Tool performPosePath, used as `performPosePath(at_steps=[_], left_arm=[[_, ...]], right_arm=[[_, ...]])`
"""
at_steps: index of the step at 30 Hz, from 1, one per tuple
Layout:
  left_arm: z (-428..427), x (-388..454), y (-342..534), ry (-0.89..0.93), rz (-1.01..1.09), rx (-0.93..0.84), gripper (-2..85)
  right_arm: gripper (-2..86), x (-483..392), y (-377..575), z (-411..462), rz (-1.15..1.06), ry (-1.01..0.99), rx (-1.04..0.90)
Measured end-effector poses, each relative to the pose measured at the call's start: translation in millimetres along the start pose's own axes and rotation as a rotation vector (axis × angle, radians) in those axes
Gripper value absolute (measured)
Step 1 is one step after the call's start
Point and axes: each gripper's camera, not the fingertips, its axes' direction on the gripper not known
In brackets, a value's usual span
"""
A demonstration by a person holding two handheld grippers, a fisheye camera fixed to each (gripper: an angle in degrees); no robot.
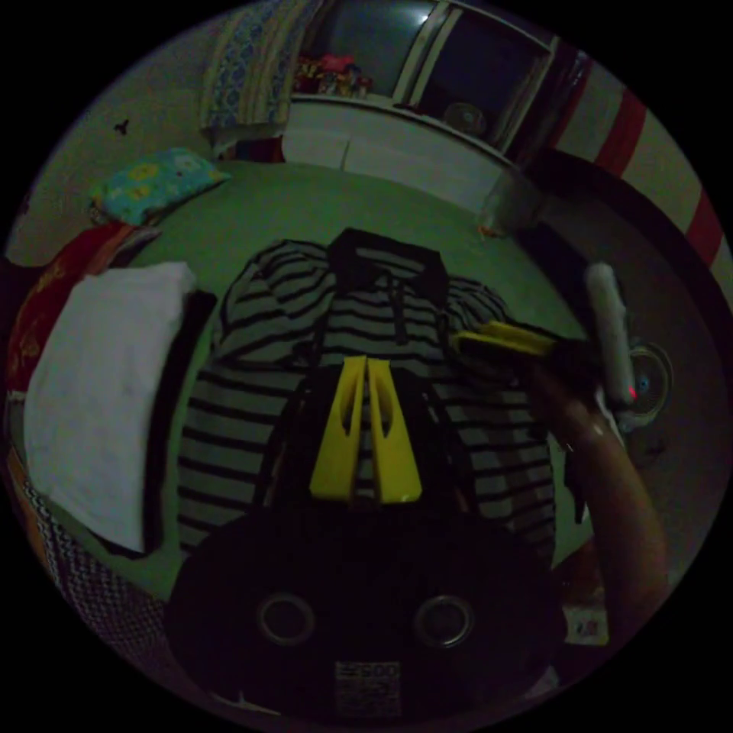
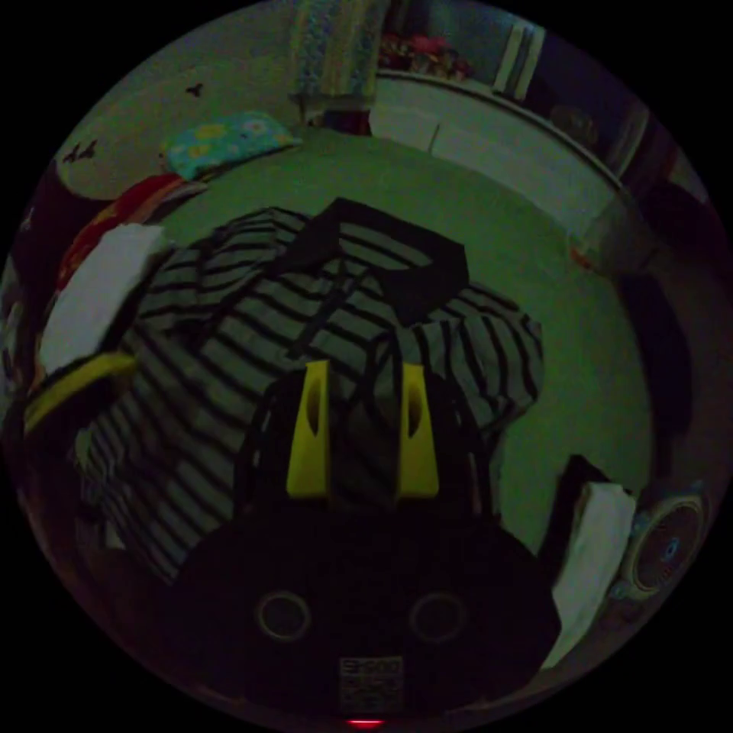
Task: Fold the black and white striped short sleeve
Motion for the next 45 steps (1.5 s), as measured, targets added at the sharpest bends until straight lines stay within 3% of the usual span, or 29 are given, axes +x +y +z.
performPosePath(at_steps=[3,7,11,17,22,28,32,37,45], left_arm=[[9.7,-0.1,-23.7,-0.011,0.016,-0.009,-0.2],[29.6,-2.3,-41.7,-0.03,0.016,-0.03,-0.4],[50.9,-2.5,-60.8,0.072,-0.001,-0.058,-0.4],[74.5,5.5,-88.4,0.032,0.04,-0.081,-0.5],[89.9,2.1,-109.6,0.074,0.021,-0.082,-0.5],[111.2,2.4,-136.1,0.089,0.015,-0.098,-0.5],[123.3,3.1,-153.8,0.077,0.02,-0.102,-0.4],[135.4,1.3,-171.6,0.085,0.01,-0.107,-0.5],[151.7,-1.7,-199.1,0.089,0.019,-0.114,-0.5]], right_arm=[[8.7,26.0,-16.8,23.2,0.057,0.002,-0.045],[-0.4,67.3,-19.4,0.7,0.113,-0.047,0.088],[-1.1,123.3,-18.1,-40.9,0.183,-0.106,0.211],[-1.2,229.4,-12.2,-95.0,0.354,-0.161,0.328],[-1.2,303.1,6.4,-95.3,0.555,-0.352,0.41],[-1.1,324.4,8.1,-82.4,0.645,-0.598,0.566],[0.0,302.8,-31.5,-72.5,0.533,-0.655,0.497],[6.3,234.7,-103.3,-50.0,0.267,-0.492,0.229],[9.5,164.2,-93.9,-58.2,0.04,-0.056,0.136]])
